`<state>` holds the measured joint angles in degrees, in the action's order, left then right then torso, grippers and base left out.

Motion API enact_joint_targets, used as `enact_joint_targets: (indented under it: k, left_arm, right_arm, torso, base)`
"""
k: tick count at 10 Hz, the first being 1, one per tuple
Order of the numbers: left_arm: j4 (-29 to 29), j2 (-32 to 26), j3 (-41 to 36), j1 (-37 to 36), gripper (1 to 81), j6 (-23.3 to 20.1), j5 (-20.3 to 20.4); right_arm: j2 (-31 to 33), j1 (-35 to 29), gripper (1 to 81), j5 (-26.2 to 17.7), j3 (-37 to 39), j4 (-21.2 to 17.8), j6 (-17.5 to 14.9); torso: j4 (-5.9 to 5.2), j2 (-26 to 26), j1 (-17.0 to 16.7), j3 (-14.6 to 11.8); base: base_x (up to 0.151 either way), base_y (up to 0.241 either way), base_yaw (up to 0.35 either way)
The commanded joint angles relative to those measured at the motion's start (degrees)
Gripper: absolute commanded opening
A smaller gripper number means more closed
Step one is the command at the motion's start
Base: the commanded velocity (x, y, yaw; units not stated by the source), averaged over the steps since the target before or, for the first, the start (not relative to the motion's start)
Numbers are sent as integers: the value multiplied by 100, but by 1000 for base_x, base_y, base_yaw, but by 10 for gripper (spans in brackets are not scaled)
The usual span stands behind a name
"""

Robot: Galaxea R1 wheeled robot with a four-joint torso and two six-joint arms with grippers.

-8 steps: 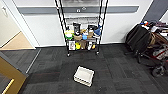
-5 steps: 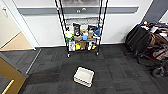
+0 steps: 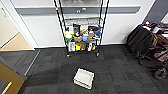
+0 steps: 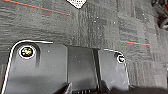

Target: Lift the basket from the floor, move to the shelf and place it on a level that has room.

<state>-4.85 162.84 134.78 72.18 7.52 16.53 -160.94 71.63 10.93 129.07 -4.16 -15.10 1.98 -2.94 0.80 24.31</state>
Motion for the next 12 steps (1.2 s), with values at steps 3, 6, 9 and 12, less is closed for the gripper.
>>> enact_joint_targets:
  k: [3, 6, 9, 12]
  left_arm:
    - [-51, -59, -92, -129, 811, -14, -238]
    - [-51, -58, -92, -129, 811, -14, -229]
    - [-51, -58, -92, -129, 811, -14, -229]
    - [-60, -67, -92, -112, 811, -14, -229]
  right_arm:
    - [68, -189, 811, -302, -138, 55, 7]
    - [68, -189, 811, -302, -112, 55, -1]
    - [68, -171, 811, -302, -68, 55, -1]
    - [68, -171, 811, -294, -59, 47, 7]
  torso:
    - [0, 2, 2, 0]
    - [0, 2, 4, 0]
    - [0, 2, 2, 0]
    - [0, 5, 2, 0]
  base:
    - [96, 0, 0]
    - [97, 0, 0]
    - [98, 0, 0]
    - [98, 0, 0]
